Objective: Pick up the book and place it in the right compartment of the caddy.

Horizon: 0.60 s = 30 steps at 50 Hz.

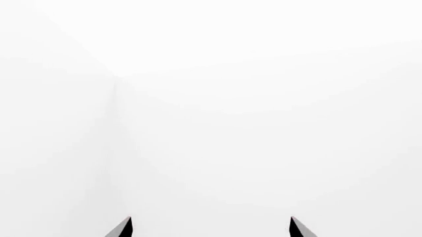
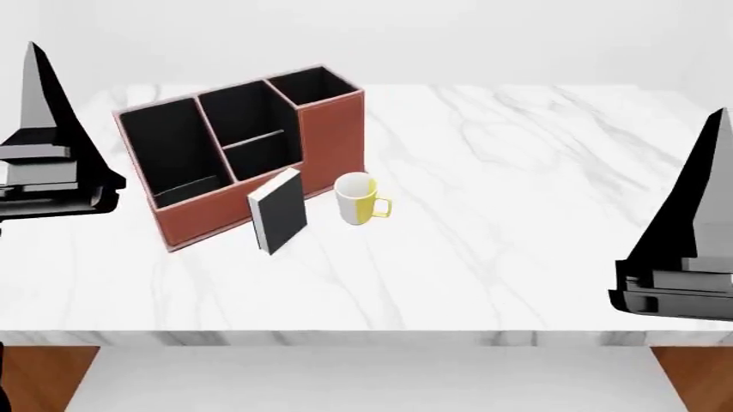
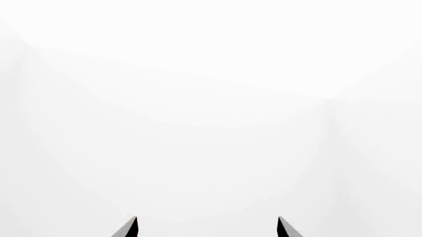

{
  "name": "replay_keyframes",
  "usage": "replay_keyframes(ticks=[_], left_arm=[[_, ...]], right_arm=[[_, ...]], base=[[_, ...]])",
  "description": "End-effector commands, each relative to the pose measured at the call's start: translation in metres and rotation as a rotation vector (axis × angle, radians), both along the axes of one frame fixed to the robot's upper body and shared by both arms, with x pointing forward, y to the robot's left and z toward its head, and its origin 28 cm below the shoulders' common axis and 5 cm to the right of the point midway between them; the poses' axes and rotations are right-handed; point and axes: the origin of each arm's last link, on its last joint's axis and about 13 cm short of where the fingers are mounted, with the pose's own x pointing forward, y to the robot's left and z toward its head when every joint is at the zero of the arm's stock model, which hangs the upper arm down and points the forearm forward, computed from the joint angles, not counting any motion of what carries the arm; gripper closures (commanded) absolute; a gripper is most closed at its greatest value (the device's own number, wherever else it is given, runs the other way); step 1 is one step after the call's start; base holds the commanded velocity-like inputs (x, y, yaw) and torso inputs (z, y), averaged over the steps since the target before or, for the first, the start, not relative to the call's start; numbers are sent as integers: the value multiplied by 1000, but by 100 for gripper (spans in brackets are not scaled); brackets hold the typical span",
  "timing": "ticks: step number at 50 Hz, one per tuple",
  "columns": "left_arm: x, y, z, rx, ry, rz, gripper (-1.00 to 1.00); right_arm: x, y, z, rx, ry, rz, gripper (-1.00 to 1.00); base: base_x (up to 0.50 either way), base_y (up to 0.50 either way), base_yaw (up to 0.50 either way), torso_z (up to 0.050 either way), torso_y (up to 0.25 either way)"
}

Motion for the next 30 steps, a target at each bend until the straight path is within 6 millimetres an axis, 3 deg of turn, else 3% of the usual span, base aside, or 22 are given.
replay_keyframes(ticks=[1,14,30], left_arm=[[0,0,0,-5,1,2,-100],[0,-2,0,-4,2,-10,-100],[0,-3,1,-2,0,-12,-100]], right_arm=[[-1,0,0,-10,-5,4,-100],[-2,0,0,-14,-23,13,-100],[-4,0,0,-18,-36,19,-100]], base=[[0,0,0,0,0],[22,0,0,0,0],[490,0,0,0,0]])
